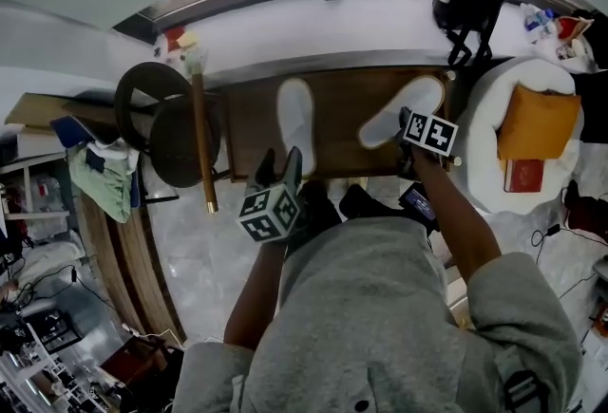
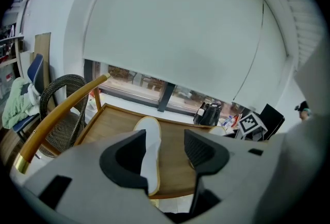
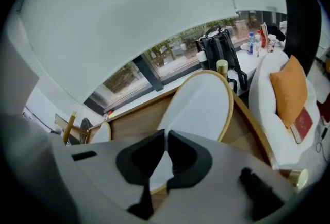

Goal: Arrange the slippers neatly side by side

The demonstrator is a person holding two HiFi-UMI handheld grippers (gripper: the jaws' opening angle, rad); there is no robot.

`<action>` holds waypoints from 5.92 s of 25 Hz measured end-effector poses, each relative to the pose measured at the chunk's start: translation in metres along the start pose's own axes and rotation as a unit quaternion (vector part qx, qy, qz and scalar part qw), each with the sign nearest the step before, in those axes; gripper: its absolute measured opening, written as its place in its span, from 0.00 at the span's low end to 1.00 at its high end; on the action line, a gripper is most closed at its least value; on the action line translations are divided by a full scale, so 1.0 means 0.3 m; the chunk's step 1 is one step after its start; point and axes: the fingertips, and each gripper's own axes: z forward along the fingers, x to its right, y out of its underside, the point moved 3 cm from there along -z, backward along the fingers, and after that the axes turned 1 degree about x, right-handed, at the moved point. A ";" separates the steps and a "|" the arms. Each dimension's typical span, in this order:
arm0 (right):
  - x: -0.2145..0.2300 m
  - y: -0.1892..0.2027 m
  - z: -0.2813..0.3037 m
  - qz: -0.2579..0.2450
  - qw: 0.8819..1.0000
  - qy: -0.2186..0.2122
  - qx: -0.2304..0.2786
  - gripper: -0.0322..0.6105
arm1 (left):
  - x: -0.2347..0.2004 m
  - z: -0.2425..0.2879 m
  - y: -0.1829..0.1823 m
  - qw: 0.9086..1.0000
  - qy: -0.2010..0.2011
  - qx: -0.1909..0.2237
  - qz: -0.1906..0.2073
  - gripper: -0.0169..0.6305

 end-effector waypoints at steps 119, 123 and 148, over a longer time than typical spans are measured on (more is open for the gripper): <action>-0.352 -0.333 -0.554 -0.372 0.866 -0.215 0.257 0.14 | 0.098 -0.121 -0.119 0.992 0.018 0.093 0.086 0.11; -0.248 -0.353 -0.690 -0.364 0.871 -0.158 0.289 0.10 | 0.131 -0.154 -0.148 0.990 0.020 0.103 0.092 0.07; -0.468 0.077 -1.055 -0.292 0.892 -0.122 0.322 0.09 | 0.107 -0.606 -0.155 0.975 0.058 0.165 0.139 0.05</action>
